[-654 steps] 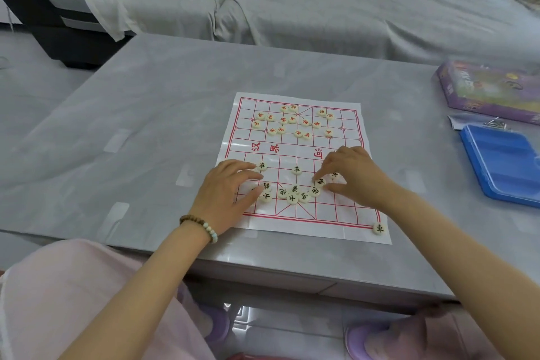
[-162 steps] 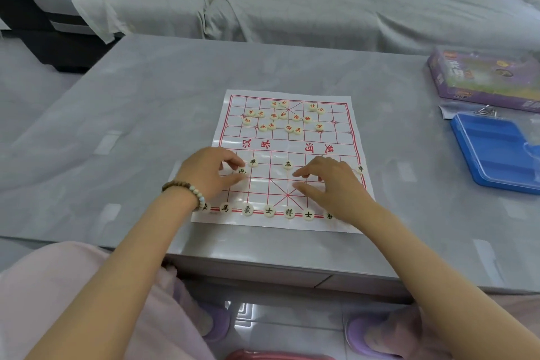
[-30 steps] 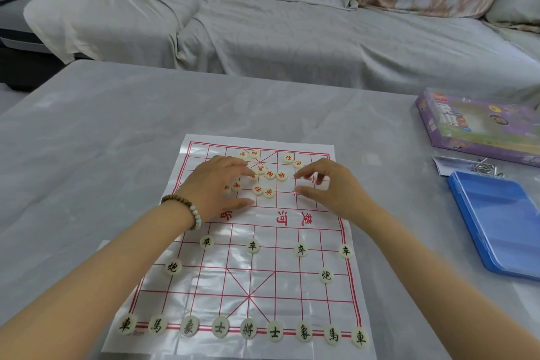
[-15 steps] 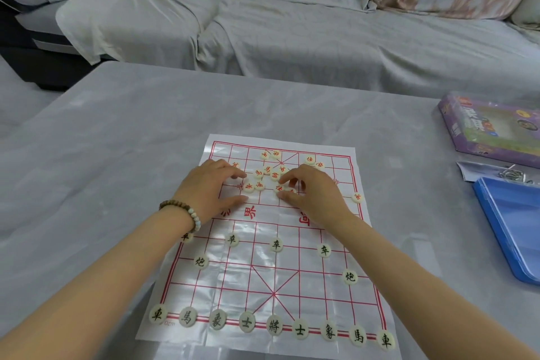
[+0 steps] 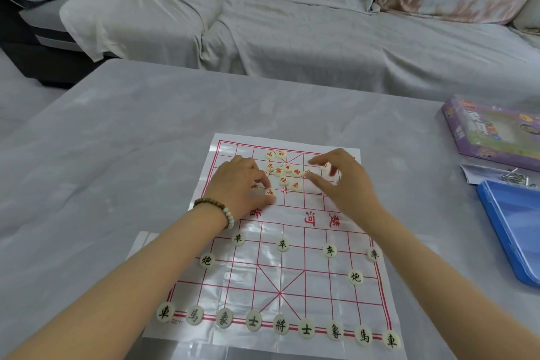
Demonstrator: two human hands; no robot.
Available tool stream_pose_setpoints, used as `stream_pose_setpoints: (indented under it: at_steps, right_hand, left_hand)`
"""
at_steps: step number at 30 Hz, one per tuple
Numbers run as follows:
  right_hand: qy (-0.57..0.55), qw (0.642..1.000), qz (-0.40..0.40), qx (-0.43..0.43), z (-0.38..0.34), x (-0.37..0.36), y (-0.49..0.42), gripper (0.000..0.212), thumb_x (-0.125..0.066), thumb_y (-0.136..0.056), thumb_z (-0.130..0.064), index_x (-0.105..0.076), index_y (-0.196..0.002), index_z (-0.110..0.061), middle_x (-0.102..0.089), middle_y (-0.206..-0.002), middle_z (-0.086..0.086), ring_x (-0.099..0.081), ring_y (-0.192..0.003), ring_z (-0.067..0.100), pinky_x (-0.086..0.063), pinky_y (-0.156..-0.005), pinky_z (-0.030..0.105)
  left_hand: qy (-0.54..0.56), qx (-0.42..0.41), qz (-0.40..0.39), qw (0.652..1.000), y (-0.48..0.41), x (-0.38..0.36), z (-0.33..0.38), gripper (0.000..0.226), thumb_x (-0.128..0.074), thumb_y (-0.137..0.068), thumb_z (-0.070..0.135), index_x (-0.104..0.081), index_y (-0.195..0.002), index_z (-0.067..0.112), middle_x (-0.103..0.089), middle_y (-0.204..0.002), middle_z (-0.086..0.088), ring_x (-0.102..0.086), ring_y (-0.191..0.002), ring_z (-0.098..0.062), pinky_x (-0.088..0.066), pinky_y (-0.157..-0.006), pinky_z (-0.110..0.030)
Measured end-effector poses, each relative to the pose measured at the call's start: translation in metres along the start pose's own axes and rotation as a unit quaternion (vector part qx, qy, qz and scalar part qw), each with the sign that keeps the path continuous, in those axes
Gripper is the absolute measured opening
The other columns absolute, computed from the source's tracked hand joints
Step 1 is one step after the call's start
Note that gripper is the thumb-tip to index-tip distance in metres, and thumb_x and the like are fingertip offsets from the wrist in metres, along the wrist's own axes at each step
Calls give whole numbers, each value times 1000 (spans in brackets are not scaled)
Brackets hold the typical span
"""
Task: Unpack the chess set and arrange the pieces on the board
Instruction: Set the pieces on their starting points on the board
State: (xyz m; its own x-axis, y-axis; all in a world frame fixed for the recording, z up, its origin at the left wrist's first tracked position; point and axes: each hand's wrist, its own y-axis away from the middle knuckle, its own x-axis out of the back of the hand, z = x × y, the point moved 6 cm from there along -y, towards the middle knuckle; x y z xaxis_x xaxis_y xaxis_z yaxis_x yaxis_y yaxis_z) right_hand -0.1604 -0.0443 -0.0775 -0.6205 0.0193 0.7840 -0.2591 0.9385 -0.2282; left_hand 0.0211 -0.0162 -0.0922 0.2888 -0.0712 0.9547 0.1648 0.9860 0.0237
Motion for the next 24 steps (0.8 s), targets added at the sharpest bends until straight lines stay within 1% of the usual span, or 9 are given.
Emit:
stream_pose_setpoints:
  at_steps: [5,7,10,12,15,17,20,22,24]
  right_hand:
    - [26,998,32,-51,45,39,16,21,-68,-81,-33,-64,-101,-28,-56,-98,-12,-51,-76,3,-35,-65,9]
    - [35,997,15,-68,56,43,21,20,-68,-82,-33,-64,-101,-28,-56,-100,-11,-51,-78,6,-36,-66,11]
    - [41,996,-35,-71,60,39,28,21,-67,-82,-34,-64,-102,-29,-52,-102,-14,-51,-86,7,-38,-74,17]
    - [41,995,-53,-68,60,36,31,20,-67,-81,-36,-64,-101,-32,-50,-102,-17,-51,-88,5,-38,-77,17]
    - [44,996,-66,-47,55,30,31,21,-67,-81,-38,-65,-101,-34,-50,-99,-20,-50,-89,3,-36,-77,13]
    - [45,996,-77,-29,49,23,29,22,-68,-81,-38,-67,-102,-33,-50,-98,-19,-48,-90,2,-35,-79,13]
    - [65,994,-90,-11,41,14,24,25,-67,-80,-41,-67,-105,-33,-54,-104,-15,-45,-95,1,-32,-92,22]
    - [90,991,-102,-8,37,9,20,28,-65,-81,-43,-67,-107,-32,-57,-112,-11,-48,-103,5,-27,-91,23]
    - [111,988,-108,-13,34,4,17,29,-63,-82,-45,-66,-108,-32,-58,-116,-10,-49,-106,8,-26,-89,23]
  left_hand:
    - [-18,-80,-49,995,2,-12,39,33,-54,-85,50,-60,-115,36,-57,-108,8,-41,-97,-10,-33,-80,-22]
    - [-17,-96,-52,994,-4,-17,54,33,-53,-86,48,-60,-117,36,-54,-111,7,-38,-95,-9,-31,-80,-22]
    - [-1,-108,-45,993,-18,-22,72,32,-55,-85,47,-61,-115,37,-51,-113,6,-37,-99,-11,-28,-81,-22]
    - [9,-109,-38,993,-28,-22,80,31,-56,-85,47,-62,-114,38,-50,-110,5,-34,-96,-10,-27,-81,-22]
    - [15,-102,-35,994,-37,-23,83,31,-57,-85,46,-61,-114,39,-48,-110,4,-31,-94,-10,-29,-84,-25]
    - [6,-98,-28,995,-37,-22,80,35,-56,-85,47,-58,-118,38,-49,-112,5,-36,-100,-12,-31,-88,-26]
    - [2,-75,-3,997,-31,-19,63,45,-57,-83,50,-52,-125,36,-47,-119,6,-37,-111,-13,-30,-94,-26]
    - [13,-59,12,998,-25,-14,47,47,-59,-81,50,-51,-125,36,-45,-125,8,-35,-117,-13,-28,-98,-28]
    - [21,-47,21,998,-19,-9,32,47,-61,-80,49,-52,-125,35,-44,-129,9,-34,-120,-13,-26,-100,-30]
